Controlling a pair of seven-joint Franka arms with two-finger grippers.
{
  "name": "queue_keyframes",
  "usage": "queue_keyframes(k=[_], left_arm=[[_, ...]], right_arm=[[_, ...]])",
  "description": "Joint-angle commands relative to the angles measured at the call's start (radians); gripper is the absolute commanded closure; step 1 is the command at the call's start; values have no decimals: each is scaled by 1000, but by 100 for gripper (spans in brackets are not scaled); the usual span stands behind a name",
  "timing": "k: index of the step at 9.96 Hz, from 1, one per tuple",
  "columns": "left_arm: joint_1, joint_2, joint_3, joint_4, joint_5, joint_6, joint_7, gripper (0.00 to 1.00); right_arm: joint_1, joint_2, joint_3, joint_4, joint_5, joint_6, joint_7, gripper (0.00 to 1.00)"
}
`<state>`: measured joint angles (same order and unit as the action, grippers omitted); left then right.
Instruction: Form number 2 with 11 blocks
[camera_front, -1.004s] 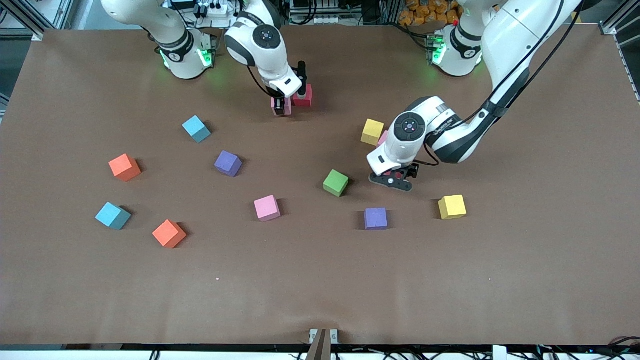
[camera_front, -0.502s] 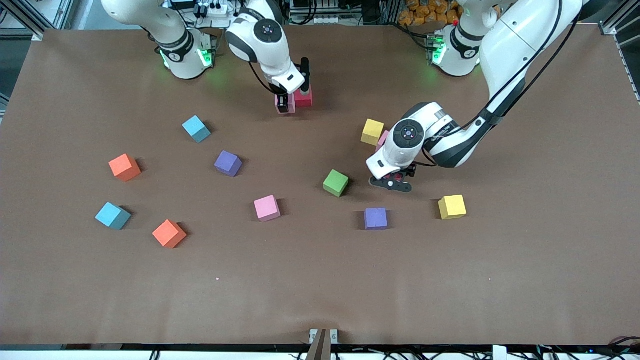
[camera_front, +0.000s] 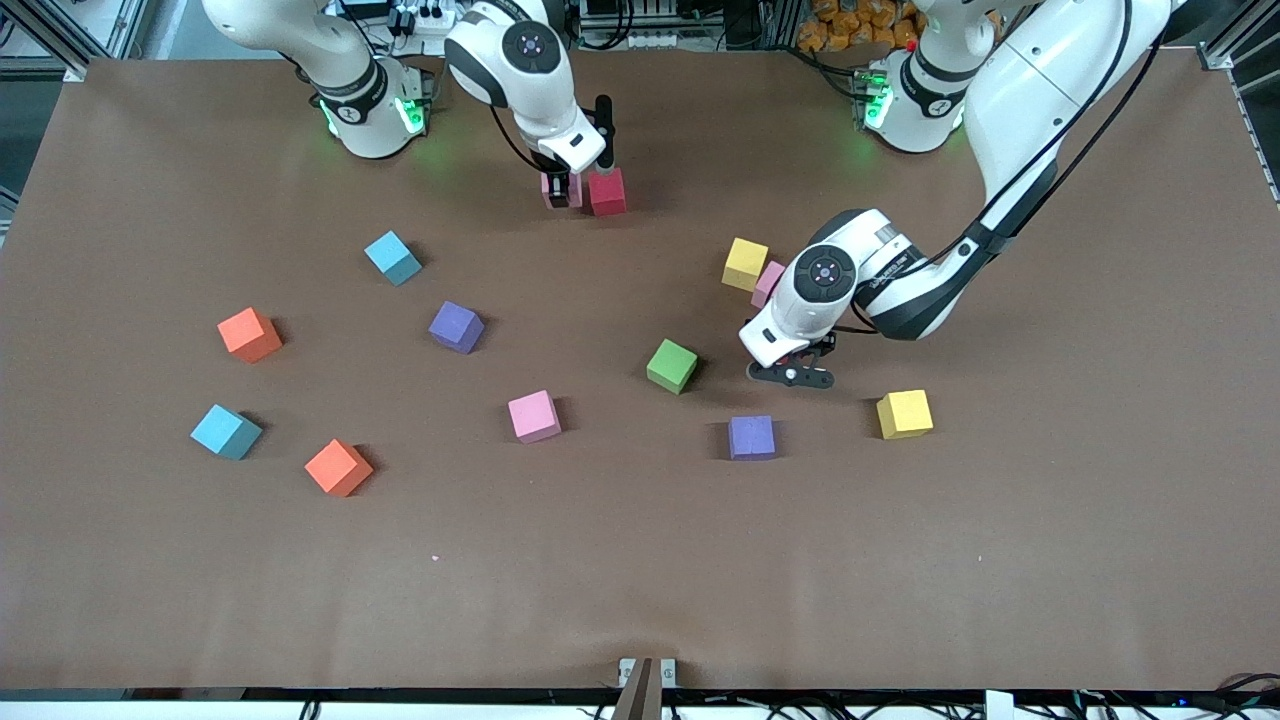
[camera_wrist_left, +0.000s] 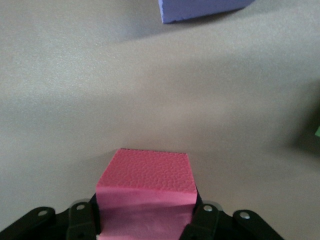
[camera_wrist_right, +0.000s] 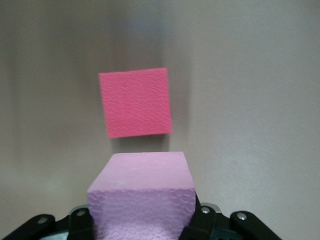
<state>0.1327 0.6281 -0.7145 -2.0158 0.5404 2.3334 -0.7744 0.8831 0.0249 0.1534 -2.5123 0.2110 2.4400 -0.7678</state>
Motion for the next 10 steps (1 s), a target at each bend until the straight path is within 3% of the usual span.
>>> queue_keyframes(k=[1,8,10], left_arm=[[2,-7,-5,2,-3,-3,-55,100],[7,-80,-14,29,-20,-78,-209,100],[7,-114,-22,55,-87,-107,-221,100]], right_arm=[[10,-11,-12,-11,77,-4,-102,39],[2,46,-12,9,82,-4,-87,44],[-4,64,-12,27,82,-6,-87,43]])
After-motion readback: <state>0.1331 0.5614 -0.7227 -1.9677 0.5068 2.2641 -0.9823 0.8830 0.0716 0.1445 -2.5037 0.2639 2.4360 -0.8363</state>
